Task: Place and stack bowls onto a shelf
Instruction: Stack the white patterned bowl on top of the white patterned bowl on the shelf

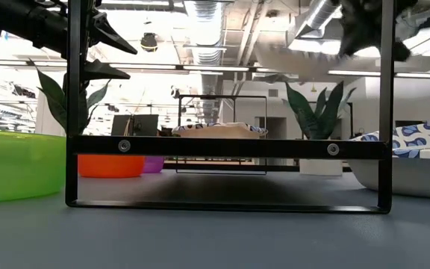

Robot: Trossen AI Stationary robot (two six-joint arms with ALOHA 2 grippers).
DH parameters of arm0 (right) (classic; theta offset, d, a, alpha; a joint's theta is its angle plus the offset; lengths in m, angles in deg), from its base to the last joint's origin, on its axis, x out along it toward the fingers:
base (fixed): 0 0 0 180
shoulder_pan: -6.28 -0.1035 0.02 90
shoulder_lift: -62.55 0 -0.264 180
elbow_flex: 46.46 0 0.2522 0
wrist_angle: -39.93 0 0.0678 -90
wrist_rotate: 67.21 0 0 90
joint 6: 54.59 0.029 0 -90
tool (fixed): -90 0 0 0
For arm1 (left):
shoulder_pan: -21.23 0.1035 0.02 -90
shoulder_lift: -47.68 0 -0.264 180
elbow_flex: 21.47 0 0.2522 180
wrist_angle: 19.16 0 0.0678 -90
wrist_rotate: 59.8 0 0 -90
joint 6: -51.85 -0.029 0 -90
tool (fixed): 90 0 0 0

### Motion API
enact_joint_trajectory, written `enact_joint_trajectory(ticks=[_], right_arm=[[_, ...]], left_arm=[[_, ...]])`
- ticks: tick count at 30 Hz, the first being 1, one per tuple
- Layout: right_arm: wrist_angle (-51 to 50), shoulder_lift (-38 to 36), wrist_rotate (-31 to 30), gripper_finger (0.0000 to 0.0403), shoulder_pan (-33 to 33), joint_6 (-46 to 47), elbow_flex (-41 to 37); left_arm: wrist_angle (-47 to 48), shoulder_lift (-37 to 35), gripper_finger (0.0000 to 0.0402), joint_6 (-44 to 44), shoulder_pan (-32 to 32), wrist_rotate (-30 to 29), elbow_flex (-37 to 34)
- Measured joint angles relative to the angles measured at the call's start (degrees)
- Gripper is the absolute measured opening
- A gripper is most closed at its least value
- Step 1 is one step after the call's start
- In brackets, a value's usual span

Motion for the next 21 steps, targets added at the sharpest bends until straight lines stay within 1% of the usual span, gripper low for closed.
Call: enact_joint_trajectory(ticks=[3,7,12,15,21], right_arm=[[9.53,1.35,4.40,0.0024,-0.51,-2.90,0.00],[17.84,5.49,6.98,0.0024,-0.29,-4.61,0.00],[20.64,12.19,9.89,0.0024,1.64,-4.63,0.00],[21.39,16.12,10.41,0.0024,2.91,-4.81,-0.03],[26.71,21.59,15.08,0.0024,6.39,-7.22,-0.02]], left_arm=[[0.00,0.01,0.0218,0.01,0.00,-0.06,0.00],[0.00,0.01,0.0218,0.01,0.00,-0.42,0.00],[0.00,0.01,0.0218,0.04,0.00,-0.42,0.00],[0.02,0.01,0.0218,0.06,0.00,-0.42,-0.02],[0.27,0.01,0.0218,0.08,0.00,-0.40,-0.02]])
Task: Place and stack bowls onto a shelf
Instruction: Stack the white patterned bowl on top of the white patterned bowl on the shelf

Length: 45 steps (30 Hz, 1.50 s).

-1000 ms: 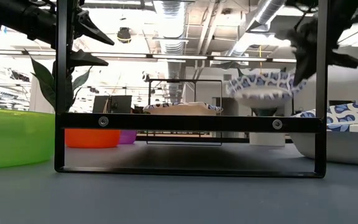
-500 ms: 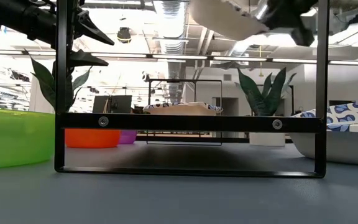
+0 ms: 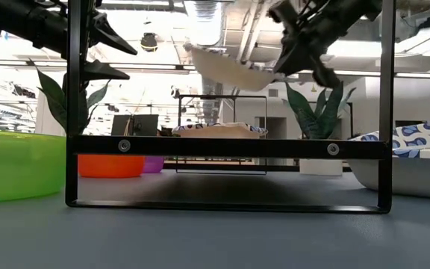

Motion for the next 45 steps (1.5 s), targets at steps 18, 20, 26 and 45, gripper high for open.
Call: enact_joint_trajectory(ticks=[18,20,26,45], right_arm=[[4.88,9.02,5.47,0.0024,6.75,-2.78,0.00],[5.57,10.24,5.84,0.0024,6.73,-2.79,0.00],[7.33,11.95,5.76,0.0024,6.83,-2.93,0.00],[6.90,11.95,5.41,0.0084,7.91,-3.41,0.00]], left_arm=[[0.40,-0.01,0.0218,-0.09,0.00,0.03,0.00],[0.49,0.00,0.0218,-0.10,0.00,0.03,0.00],[0.69,-0.02,0.0218,-0.09,0.00,0.03,0.00],[0.66,-0.02,0.0218,-0.11,0.00,0.03,0.00]])
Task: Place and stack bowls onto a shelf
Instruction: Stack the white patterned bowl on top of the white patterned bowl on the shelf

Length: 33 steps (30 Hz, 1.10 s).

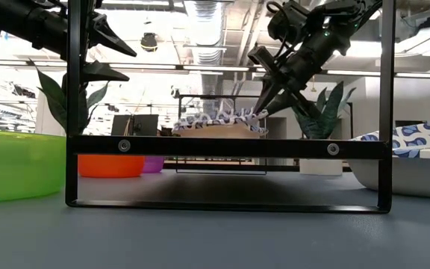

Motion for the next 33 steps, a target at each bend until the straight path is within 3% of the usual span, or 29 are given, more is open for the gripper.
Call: enact_joint_trajectory(ticks=[12,21,27,33], right_arm=[[0.04,-0.10,-0.13,0.0191,1.59,-1.48,0.00],[-2.27,-4.18,0.03,0.0198,2.19,-1.87,0.00],[-13.89,-9.17,0.07,0.0192,-0.03,-5.30,0.00],[-35.17,-14.00,0.51,0.0192,-6.52,-9.35,0.00]], left_arm=[[0.00,0.00,0.0218,-0.02,0.00,0.00,0.00],[0.00,0.00,0.0218,-0.02,0.00,0.00,0.00],[-0.02,0.00,0.0218,0.02,0.00,0.02,0.00],[-0.01,0.00,0.0218,0.04,0.00,0.04,0.00]])
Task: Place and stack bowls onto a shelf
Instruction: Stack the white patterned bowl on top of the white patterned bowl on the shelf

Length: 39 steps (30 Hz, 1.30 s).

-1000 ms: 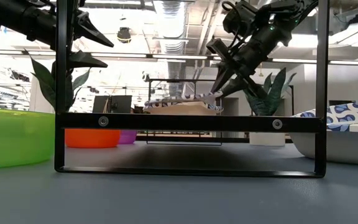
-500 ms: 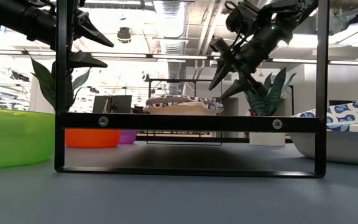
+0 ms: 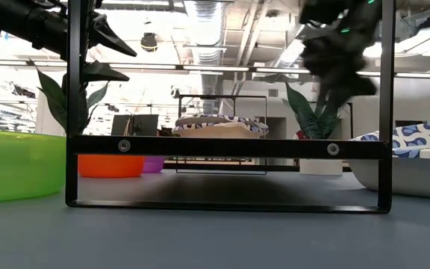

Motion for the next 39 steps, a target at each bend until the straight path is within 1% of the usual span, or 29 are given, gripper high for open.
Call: enact_joint_trajectory(ticks=[5,8,11,16,22,27,32,35,39], right_arm=[[-14.95,-2.69,-1.16,0.0192,-5.43,1.17,0.00],[-19.67,-3.70,-2.54,0.0192,-7.77,3.41,0.00],[-22.29,-4.15,-2.93,0.0192,-9.36,3.92,0.00],[-23.42,-4.14,-3.09,0.0192,-11.26,4.29,-0.24],[-23.32,-4.12,-2.31,0.0192,-12.89,4.52,-3.64],[-21.40,-4.12,-0.77,0.0191,-12.84,6.00,-6.20],[-21.11,-4.10,-0.17,0.0189,-12.84,5.99,-6.73],[-20.91,-4.10,-0.14,0.0170,-12.84,6.33,-6.72],[-20.88,-4.10,-0.14,0.0119,-12.84,6.47,-6.73]], left_arm=[[0.01,0.01,0.0218,-0.02,0.00,-0.02,0.00],[0.04,0.00,0.0218,-0.03,0.00,-0.02,0.00],[0.24,0.01,0.0218,-0.04,0.00,-0.02,0.00],[0.61,-0.01,0.0218,-0.01,0.00,-0.13,0.00],[0.63,0.01,0.0218,0.02,0.00,-0.15,0.00],[0.65,0.01,0.0218,0.16,0.00,-0.19,0.00],[0.82,0.01,0.0218,0.57,0.00,-0.33,0.00],[0.83,-0.01,0.0218,0.57,0.00,-0.33,0.00],[0.87,-0.01,0.0218,0.54,0.00,-0.33,0.00]])
